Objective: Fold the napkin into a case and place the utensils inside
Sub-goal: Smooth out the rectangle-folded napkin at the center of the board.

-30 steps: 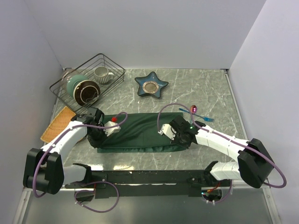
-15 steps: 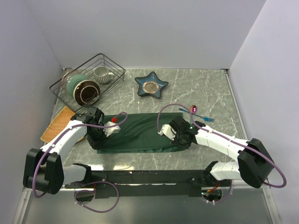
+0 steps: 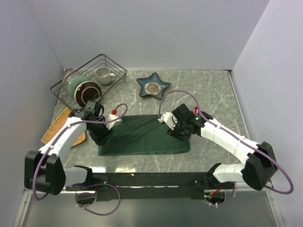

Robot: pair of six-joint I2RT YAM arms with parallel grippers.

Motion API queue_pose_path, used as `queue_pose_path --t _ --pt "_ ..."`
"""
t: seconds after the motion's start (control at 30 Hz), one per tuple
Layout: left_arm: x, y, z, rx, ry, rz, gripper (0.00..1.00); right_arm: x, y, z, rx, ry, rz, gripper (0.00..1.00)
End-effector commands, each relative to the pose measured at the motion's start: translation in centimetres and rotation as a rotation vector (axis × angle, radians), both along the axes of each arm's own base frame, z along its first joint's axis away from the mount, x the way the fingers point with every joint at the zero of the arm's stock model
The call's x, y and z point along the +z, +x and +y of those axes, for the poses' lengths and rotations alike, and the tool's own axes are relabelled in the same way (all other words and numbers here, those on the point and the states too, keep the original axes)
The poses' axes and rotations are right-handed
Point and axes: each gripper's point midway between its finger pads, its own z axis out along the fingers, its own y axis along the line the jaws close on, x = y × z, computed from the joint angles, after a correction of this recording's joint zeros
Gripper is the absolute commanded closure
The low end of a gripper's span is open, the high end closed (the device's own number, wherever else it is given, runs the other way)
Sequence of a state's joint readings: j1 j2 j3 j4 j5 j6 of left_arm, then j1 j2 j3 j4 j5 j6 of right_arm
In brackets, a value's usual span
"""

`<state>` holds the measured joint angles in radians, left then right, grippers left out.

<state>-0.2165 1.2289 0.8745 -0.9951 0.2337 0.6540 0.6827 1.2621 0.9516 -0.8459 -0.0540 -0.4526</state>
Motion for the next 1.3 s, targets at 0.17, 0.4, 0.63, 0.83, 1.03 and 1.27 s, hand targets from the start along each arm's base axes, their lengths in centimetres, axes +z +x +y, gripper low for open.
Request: queue_pose_path --t 0.17,0.4,0.63,0.83,1.03,1.27 --pt "-1.9 2.7 -1.1 0.165 -0.038 0.037 0.57 -4.5 1.3 -0.2 -0.117 -0.065 0.071 0.54" --pt "-2.8 4.3 -1.3 0.247 -0.07 0.083 0.64 -6.4 4.3 0.0 -0.181 -0.1 0.069 0.56" --pt "-4.7 7.3 -1.0 0.267 -0.009 0.138 0.72 -8.0 7.6 -2.2 -0.258 -0.154 0.089 0.58" --pt "-5.9 10.6 -1.2 0.322 -0.016 0.164 0.75 -8.5 10.6 -3.1 -0.312 -0.173 0.067 0.59" --pt "-2.3 11.7 -2.4 0.266 -0.12 0.124 0.67 -4.8 12.6 -2.1 -0.317 -0.102 0.037 0.59" --pt "2.7 4.6 -2.4 -0.031 -0.186 0.044 0.49 -0.5 7.9 -1.6 -0.314 0.018 0.105 0.55"
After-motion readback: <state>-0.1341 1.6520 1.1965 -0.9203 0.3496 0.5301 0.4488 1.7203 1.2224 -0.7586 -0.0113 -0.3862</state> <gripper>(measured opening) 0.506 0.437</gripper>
